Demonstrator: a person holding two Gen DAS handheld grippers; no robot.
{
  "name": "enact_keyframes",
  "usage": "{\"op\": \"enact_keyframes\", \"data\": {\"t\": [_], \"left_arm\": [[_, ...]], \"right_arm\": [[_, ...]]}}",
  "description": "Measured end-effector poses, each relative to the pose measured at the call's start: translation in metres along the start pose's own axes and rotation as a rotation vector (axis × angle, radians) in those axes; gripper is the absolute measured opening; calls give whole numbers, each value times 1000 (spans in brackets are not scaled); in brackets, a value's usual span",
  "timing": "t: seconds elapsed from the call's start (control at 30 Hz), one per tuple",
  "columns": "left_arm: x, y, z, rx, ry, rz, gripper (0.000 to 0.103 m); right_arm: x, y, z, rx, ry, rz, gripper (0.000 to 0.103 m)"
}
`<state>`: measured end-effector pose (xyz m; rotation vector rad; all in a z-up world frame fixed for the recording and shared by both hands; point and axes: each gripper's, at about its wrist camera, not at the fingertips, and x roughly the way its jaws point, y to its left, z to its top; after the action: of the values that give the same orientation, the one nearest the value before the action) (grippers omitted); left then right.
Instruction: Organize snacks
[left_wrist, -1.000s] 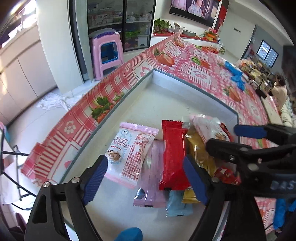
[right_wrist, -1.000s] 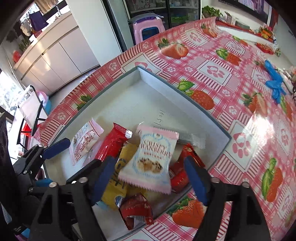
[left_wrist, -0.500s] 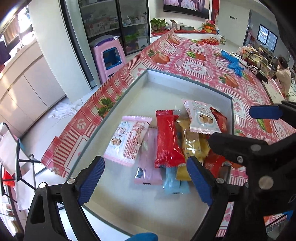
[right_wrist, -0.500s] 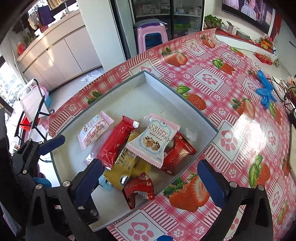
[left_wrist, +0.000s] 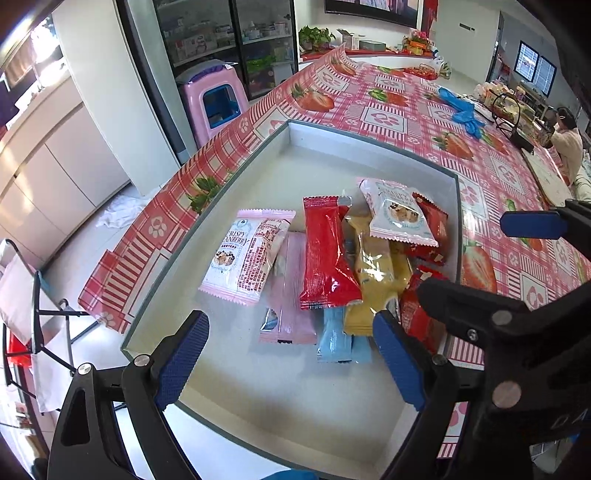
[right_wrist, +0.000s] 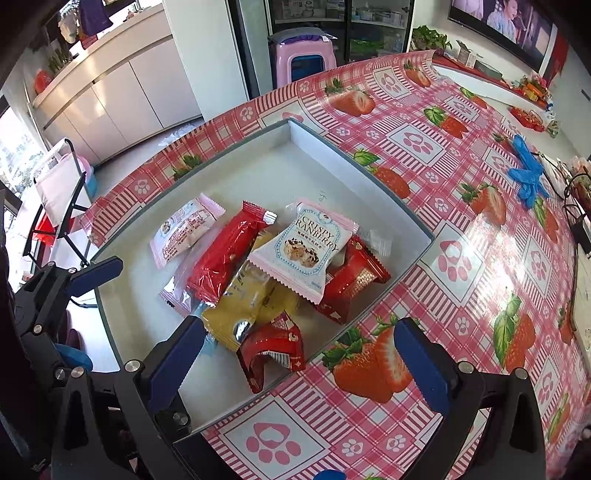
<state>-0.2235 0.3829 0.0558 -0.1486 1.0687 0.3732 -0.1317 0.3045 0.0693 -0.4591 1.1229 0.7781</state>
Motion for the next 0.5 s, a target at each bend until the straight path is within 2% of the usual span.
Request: {"op": "enact_keyframes", "data": {"t": [0.5], "left_arm": [[-3,-4,-4,5,-1,-2,92]], "right_arm": [[-2,-1,-8,3,5,-7,103]]}}
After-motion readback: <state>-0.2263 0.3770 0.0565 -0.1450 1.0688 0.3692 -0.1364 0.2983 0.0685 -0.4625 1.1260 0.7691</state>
